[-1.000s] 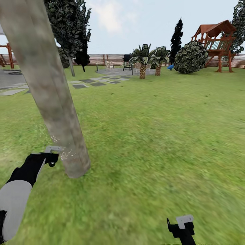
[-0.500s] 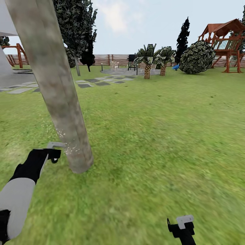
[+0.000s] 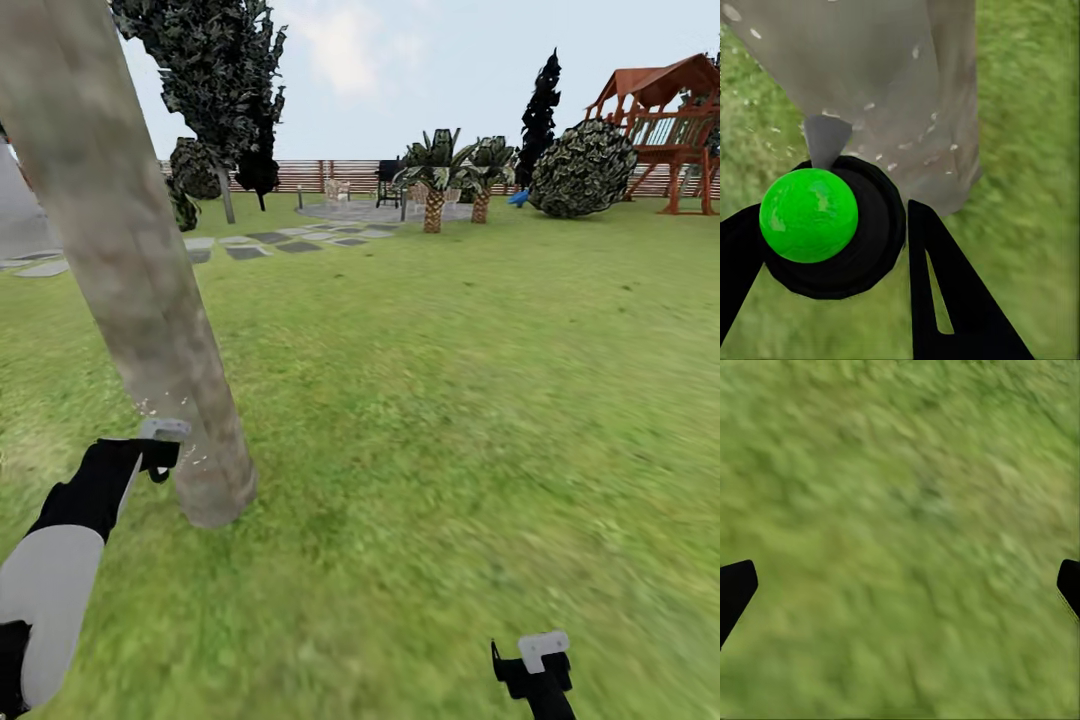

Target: In the garden, pick up the pesticide atomizer on the floor and spray pesticide onto both trees until each tree trunk is fully covered.

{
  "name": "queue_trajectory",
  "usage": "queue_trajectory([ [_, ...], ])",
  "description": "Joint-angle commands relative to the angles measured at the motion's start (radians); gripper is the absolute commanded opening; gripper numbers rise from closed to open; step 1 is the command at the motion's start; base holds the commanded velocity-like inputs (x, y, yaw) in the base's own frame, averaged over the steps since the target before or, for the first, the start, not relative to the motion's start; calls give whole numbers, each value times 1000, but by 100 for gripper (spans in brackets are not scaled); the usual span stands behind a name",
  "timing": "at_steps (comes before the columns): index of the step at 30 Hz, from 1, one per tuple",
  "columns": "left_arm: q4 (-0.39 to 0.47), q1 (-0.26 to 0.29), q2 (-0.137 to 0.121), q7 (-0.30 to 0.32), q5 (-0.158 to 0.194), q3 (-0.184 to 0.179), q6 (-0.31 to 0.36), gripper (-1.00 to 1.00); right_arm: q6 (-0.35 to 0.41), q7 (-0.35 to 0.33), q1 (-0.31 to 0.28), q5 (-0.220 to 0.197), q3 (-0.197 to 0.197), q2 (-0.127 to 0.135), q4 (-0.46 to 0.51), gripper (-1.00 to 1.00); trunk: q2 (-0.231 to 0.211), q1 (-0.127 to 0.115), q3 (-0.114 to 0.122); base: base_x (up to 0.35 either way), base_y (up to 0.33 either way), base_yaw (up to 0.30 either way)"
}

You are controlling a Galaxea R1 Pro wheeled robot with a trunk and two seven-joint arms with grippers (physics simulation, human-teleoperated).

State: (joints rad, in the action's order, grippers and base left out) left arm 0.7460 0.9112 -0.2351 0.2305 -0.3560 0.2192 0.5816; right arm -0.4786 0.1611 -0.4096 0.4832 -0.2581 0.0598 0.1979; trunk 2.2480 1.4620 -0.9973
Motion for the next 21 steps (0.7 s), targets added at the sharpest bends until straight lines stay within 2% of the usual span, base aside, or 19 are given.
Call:
queue_trajectory([
  [1,0,0,0,-1,0,1,0,-100,0,0,0,0,0,0,0,100,0,0,0,288,-129,206],
  [5,-4,-2,-18,-8,-5,8,-2,-100,0,0,0,0,0,0,0,100,0,0,0,289,-126,265],
  [7,-5,-7,-37,-10,-6,10,-2,-100,0,0,0,0,0,0,0,100,0,0,0,295,-109,277],
  [8,-7,-42,-51,-12,-5,10,-4,-100,0,0,0,0,0,0,0,100,0,0,0,130,-29,258],
  [9,-8,-68,-50,-13,-5,8,-8,-100,0,0,0,0,0,0,0,100,0,0,0,53,-12,119],
  [12,-12,-88,-39,-13,2,7,-9,-100,0,-1,0,0,0,0,0,100,0,0,0,20,-5,45],
  [13,-15,-91,-11,-14,-1,7,-11,-100,0,-1,0,0,0,0,0,100,0,0,0,3,-1,7],
  [15,-16,-100,16,-27,-5,8,-12,-100,0,0,0,0,0,0,0,100,0,0,0,1,-44,2],
  [18,-16,-104,19,-46,-3,10,-13,-100,0,0,0,0,0,0,0,100,0,0,0,0,-208,0],
  [21,-15,-104,12,-48,-3,14,-12,-100,0,-1,0,0,0,0,0,100,0,0,0,0,-266,0],
])
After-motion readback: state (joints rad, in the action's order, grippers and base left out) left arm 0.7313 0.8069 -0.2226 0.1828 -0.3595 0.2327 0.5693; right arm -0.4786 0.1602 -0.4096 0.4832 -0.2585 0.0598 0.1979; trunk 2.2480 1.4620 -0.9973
